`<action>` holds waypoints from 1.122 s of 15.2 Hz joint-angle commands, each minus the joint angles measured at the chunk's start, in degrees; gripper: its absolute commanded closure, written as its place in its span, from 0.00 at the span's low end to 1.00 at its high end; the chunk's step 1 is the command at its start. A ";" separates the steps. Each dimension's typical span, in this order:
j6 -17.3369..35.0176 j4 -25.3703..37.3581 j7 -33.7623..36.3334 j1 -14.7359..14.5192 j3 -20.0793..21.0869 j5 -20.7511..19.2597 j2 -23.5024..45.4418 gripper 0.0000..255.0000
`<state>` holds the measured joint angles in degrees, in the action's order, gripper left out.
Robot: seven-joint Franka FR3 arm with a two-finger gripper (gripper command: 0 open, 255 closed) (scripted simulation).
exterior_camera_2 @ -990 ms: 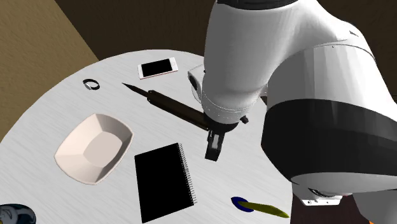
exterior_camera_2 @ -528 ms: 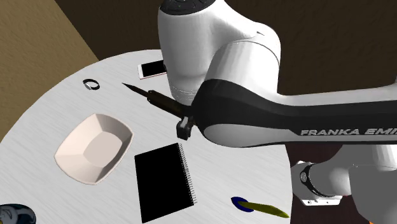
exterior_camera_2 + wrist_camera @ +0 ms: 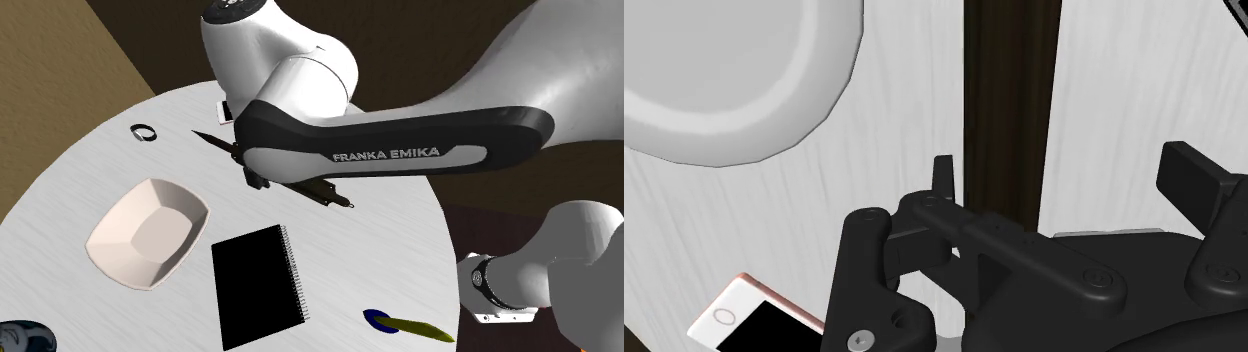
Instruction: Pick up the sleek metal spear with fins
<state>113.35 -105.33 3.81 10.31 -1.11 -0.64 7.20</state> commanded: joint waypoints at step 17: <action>4.81 5.10 1.03 0.94 -0.99 -0.35 9.89 1.00</action>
<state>118.11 -100.20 4.83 11.25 -2.11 -1.00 17.02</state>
